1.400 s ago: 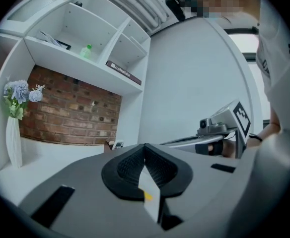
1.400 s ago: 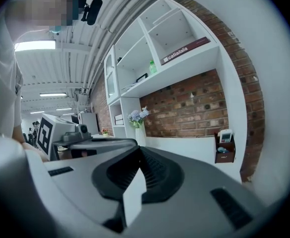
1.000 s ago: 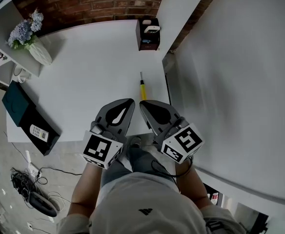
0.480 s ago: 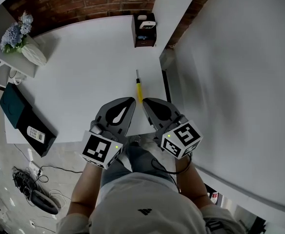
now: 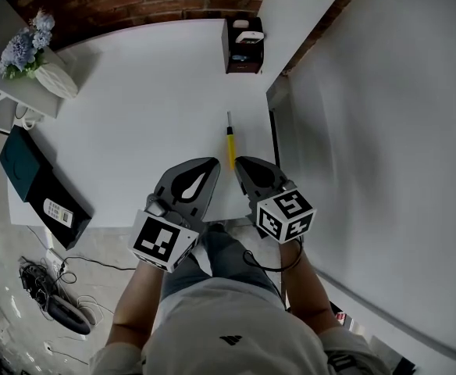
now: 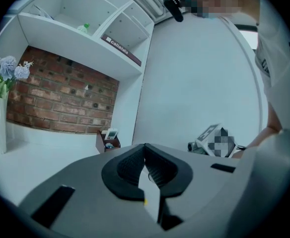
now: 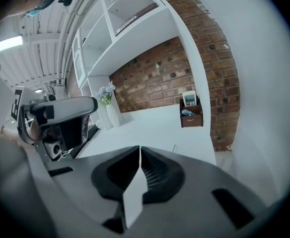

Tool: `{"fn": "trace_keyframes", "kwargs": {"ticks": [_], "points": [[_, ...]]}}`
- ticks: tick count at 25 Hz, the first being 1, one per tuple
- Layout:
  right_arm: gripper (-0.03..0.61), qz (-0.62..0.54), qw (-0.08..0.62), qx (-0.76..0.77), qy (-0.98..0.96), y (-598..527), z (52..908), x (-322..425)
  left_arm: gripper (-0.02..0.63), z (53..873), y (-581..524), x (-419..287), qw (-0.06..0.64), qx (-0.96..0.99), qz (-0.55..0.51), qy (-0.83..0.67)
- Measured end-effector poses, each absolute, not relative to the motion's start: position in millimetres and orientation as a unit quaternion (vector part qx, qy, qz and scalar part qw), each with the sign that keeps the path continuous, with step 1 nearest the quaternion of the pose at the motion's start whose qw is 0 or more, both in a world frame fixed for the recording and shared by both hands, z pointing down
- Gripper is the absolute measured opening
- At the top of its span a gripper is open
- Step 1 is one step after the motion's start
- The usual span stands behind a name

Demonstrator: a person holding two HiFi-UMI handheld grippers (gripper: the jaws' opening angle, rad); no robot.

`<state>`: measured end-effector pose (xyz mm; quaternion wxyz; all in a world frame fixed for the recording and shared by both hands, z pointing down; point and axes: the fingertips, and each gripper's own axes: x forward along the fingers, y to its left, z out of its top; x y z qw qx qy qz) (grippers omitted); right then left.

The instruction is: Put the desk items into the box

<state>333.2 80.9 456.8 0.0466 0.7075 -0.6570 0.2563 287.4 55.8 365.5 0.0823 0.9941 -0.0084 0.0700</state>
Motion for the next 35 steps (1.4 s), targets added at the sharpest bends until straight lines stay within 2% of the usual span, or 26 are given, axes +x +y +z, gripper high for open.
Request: {"fn": "trace_keyframes", "kwargs": {"ticks": [6,11,17,35], "points": [[0.013,0.29,0.064,0.706,-0.642,73.0,487.6,341.1,0.012,378.3,44.3,290.4,0.09,0.993,0.081,-0.011],[0.047,0.32,0.086,0.704,-0.628,67.3,512.6,350.2,0.012,383.7,38.5,293.7,0.095,0.992,0.086,-0.007],[0.059,0.343,0.105,0.704,-0.614,63.3,536.7,356.8,0.012,390.2,32.3,295.8,0.109,0.989,0.095,-0.006],[0.092,0.389,0.15,0.697,-0.584,48.8,567.4,361.3,0.012,398.4,11.2,290.8,0.125,0.987,0.098,-0.023]]}}
